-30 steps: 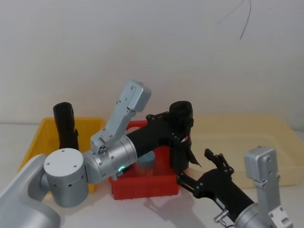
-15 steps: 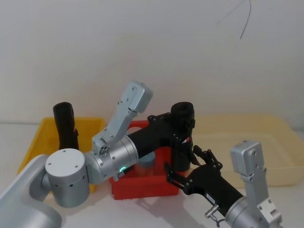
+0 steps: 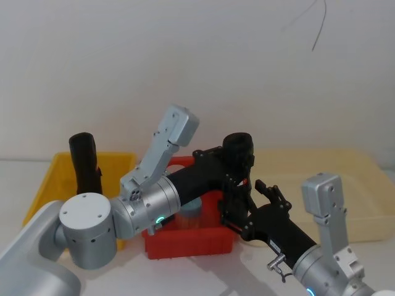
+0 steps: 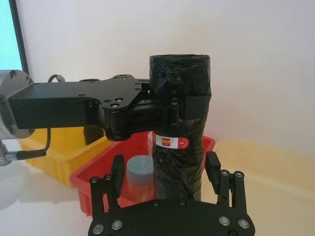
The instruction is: Pick up the garbage bag with the one hand and transfer it to the other hand.
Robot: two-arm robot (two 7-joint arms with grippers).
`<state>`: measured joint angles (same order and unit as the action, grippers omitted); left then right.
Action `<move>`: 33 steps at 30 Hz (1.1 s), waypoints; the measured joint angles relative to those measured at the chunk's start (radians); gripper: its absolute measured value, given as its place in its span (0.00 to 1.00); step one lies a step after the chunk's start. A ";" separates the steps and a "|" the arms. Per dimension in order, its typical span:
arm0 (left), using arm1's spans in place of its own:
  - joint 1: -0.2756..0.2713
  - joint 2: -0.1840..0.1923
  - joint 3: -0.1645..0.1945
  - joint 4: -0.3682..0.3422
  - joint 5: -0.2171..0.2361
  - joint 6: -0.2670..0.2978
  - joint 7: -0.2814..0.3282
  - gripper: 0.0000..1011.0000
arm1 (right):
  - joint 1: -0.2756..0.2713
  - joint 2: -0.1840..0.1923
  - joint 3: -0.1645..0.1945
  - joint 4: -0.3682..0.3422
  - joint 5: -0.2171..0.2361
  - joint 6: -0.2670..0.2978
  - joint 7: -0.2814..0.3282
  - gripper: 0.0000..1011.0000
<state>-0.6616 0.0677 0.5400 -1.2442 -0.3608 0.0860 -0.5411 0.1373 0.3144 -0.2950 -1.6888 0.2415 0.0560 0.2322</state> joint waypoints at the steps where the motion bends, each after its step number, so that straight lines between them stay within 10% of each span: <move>1: 0.000 0.000 0.000 0.000 0.000 0.000 0.000 0.37 | 0.002 -0.001 0.001 0.002 0.000 0.000 0.001 0.99; 33: 0.000 0.000 0.000 0.000 0.000 0.000 -0.001 0.37 | 0.109 -0.061 -0.011 0.146 -0.026 -0.001 0.047 0.95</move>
<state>-0.6616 0.0676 0.5400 -1.2438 -0.3607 0.0861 -0.5418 0.2464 0.2538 -0.3056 -1.5427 0.2156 0.0545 0.2793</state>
